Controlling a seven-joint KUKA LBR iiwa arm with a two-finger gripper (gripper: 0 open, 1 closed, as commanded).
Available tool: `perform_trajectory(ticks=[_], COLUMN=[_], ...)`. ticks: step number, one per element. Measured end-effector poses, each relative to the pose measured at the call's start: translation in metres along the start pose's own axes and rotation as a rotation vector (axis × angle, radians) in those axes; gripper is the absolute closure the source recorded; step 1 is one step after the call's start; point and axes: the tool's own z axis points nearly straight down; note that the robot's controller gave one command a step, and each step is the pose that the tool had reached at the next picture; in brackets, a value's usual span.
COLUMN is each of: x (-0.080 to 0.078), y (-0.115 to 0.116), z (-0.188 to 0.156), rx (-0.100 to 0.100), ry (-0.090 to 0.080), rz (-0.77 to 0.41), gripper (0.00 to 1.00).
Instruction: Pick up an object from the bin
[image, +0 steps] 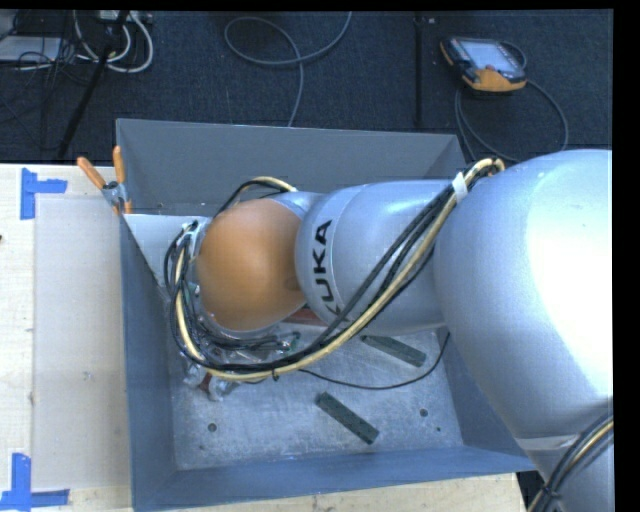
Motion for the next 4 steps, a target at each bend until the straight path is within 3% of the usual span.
perform_trajectory(ticks=[1, 3, 4], x=[0.0, 0.009, -0.008], y=[0.0, -0.001, -0.018], z=[0.0, -0.07, -0.159], rx=[0.0, 0.002, -0.001], ry=[0.0, -0.005, -0.002], rz=[0.0, 0.052, 0.059], gripper=[1.0, 1.0, 1.0])
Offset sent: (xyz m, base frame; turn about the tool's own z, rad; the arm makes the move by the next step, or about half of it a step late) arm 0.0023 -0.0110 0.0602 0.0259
